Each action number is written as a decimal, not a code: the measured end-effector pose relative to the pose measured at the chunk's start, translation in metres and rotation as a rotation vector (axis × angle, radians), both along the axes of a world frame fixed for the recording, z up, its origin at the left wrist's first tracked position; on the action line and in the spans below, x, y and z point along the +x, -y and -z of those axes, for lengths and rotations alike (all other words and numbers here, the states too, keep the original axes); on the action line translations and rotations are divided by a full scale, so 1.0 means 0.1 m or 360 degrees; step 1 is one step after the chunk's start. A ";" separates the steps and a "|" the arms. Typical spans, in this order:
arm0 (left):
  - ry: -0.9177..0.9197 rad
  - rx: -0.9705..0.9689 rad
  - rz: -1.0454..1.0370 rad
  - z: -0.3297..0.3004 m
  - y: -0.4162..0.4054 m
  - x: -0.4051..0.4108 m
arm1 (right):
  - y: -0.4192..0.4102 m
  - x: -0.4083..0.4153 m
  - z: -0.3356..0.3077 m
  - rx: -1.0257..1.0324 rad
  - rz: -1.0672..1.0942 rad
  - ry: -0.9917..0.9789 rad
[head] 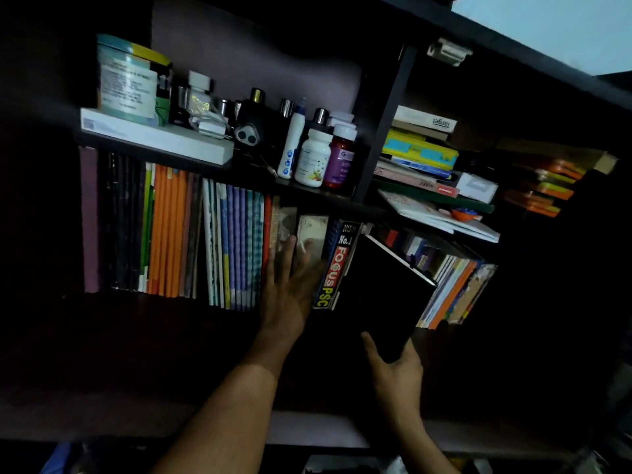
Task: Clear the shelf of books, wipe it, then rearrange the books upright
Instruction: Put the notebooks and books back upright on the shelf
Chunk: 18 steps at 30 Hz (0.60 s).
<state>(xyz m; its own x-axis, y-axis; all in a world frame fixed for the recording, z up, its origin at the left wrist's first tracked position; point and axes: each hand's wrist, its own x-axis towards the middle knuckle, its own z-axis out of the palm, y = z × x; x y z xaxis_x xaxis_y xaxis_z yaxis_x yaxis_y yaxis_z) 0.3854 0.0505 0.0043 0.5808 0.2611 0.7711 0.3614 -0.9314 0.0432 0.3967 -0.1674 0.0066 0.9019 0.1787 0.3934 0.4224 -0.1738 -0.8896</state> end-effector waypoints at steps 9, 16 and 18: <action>0.0188 -0.0326 0.0282 -0.13 0.09 -0.09 | -0.12 -0.06 -0.08 0.0247 -0.0255 -0.0090; 0.0273 -0.2154 0.1123 -0.22 0.37 -0.34 | -0.10 -0.05 -0.03 0.0311 -0.0159 0.0026; 0.0246 -0.2154 0.1279 -0.22 0.44 -0.36 | -0.09 -0.10 -0.05 0.0260 -0.0128 0.0109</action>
<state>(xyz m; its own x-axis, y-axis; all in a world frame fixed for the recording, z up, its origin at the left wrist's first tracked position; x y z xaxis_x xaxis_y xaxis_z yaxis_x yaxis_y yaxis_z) 0.3490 0.0066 0.0267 0.8420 0.4519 0.2946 -0.2736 -0.1130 0.9552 0.3868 -0.1579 0.0119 0.8574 0.1776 0.4831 0.4897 0.0075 -0.8719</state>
